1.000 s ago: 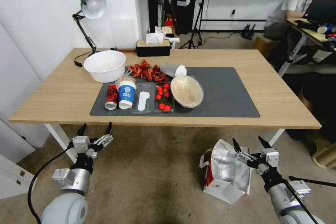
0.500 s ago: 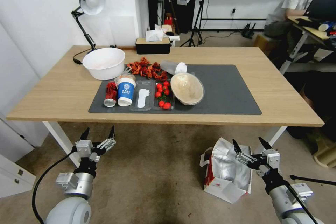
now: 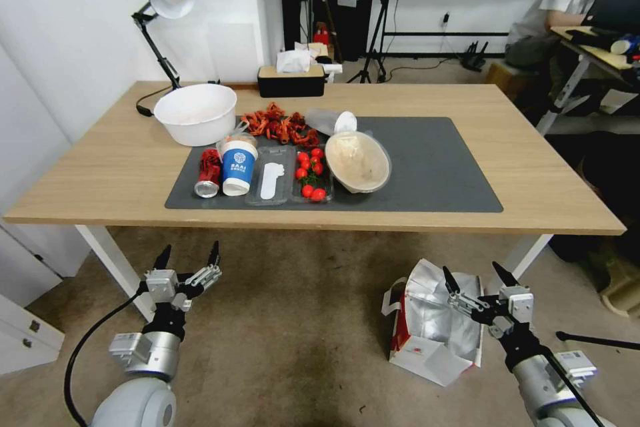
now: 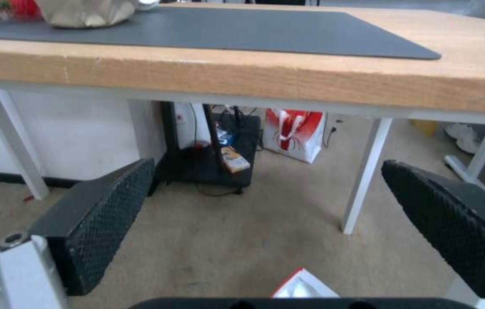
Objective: Pick up the food delivery bag from the floor and place it on the table.
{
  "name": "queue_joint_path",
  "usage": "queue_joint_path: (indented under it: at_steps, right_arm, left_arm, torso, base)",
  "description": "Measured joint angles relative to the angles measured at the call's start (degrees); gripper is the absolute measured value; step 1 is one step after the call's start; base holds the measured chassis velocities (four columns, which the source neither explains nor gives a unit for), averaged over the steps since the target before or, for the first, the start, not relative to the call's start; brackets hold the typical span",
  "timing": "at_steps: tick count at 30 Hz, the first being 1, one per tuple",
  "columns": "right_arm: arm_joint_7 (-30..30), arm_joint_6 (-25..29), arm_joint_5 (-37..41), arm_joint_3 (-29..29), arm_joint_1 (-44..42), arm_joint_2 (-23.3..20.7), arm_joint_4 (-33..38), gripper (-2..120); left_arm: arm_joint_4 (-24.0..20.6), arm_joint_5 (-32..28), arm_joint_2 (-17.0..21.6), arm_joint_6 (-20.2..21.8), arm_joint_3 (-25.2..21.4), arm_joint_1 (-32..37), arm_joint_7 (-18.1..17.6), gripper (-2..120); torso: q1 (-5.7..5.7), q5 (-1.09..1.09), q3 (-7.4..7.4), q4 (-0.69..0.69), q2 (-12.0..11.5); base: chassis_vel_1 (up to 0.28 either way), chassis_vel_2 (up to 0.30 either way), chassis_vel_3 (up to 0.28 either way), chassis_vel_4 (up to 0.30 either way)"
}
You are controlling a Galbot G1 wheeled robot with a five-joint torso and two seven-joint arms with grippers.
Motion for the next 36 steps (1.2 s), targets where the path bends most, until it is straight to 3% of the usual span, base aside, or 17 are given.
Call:
queue_joint_path:
  at_steps: [36]
  right_arm:
    - [0.06,-0.23,-1.54,-0.03,1.11,-0.05,-2.17,100]
  left_arm:
    - [3.34,-0.40,-0.38,-2.10,2.93,-2.19,0.49,100]
  torso:
    - [-3.89,0.01,-5.26,0.00,-9.16]
  base:
    - [0.000,0.000,0.000,0.000]
